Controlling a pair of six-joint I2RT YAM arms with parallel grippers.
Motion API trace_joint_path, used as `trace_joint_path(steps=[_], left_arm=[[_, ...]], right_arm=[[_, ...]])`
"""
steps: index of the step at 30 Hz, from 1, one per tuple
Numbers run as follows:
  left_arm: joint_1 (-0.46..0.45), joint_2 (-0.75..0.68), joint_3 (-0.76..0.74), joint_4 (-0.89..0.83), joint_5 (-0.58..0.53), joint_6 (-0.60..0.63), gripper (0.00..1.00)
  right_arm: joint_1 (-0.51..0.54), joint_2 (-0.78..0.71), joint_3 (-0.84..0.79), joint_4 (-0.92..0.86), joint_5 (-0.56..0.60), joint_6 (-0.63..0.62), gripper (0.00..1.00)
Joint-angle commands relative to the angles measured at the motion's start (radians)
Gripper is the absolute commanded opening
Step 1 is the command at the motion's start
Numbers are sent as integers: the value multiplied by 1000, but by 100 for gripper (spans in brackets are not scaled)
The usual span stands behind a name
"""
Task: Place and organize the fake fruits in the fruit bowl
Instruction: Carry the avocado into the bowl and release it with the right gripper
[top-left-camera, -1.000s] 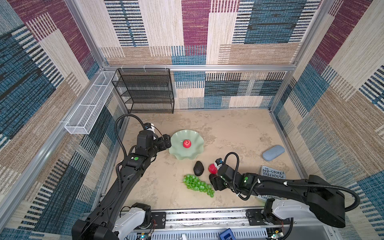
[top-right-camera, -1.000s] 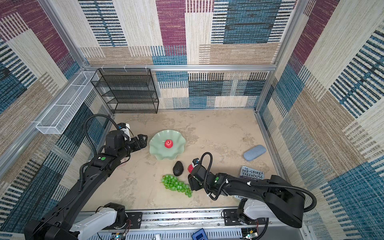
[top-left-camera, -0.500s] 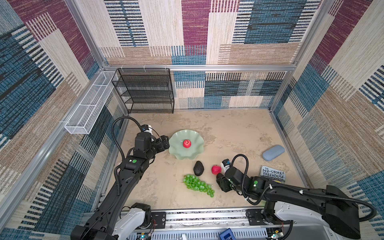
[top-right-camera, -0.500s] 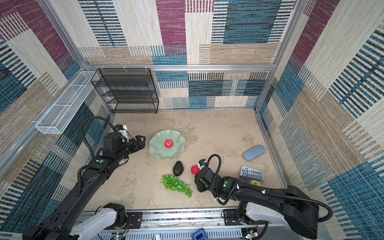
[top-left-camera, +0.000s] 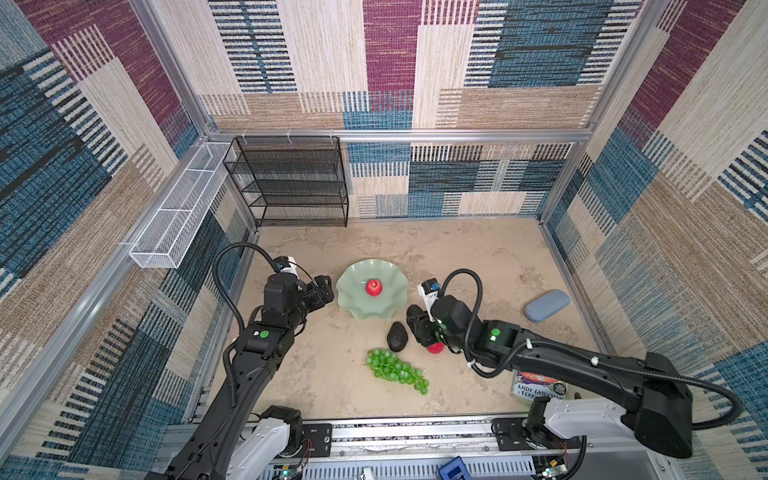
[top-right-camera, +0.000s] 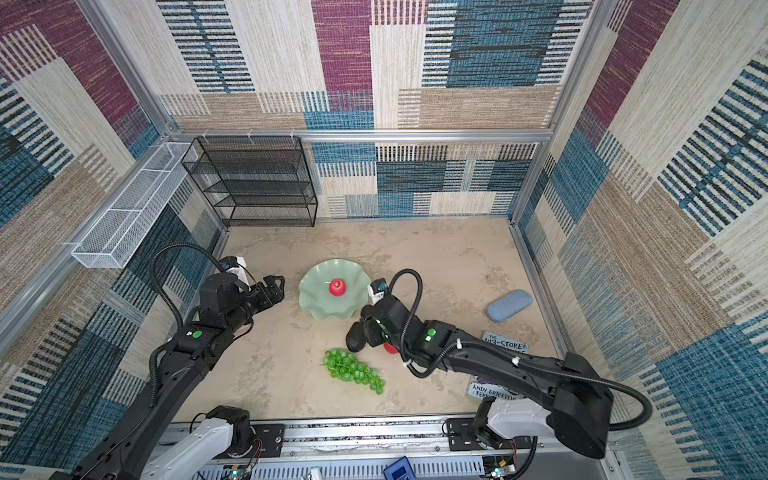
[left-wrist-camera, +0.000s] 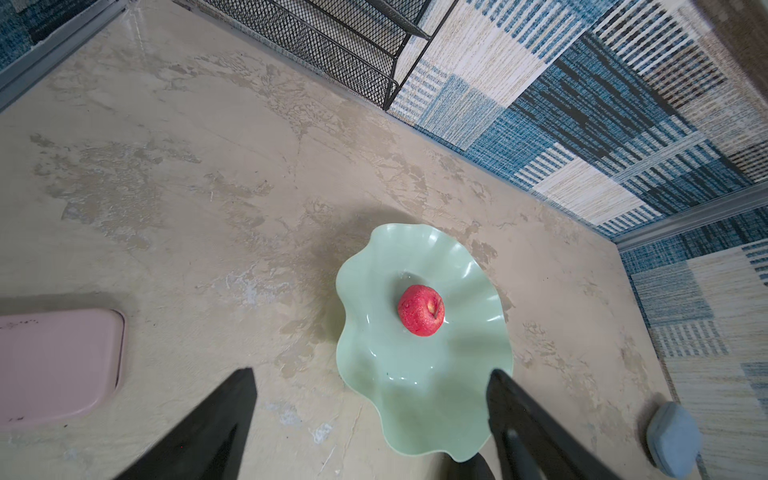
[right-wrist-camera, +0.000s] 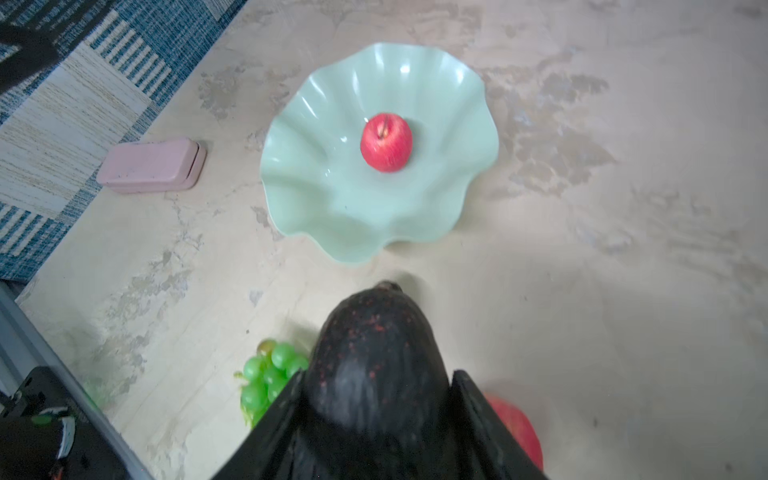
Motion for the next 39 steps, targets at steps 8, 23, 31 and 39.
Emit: trace_joint_path(steps=[8, 23, 31, 39], left_arm=[[5, -251, -68, -125, -17, -51, 90], [4, -443, -117, -250, -38, -44, 91], [5, -442, -114, -253, -20, -40, 91], [5, -441, -103, -263, 2, -32, 91]], right_arm=[[-71, 486, 439, 117, -196, -287, 49], [-77, 805, 680, 81, -213, -310, 53], [-86, 846, 679, 79, -228, -301, 61], [-92, 811, 679, 92, -228, -285, 70]])
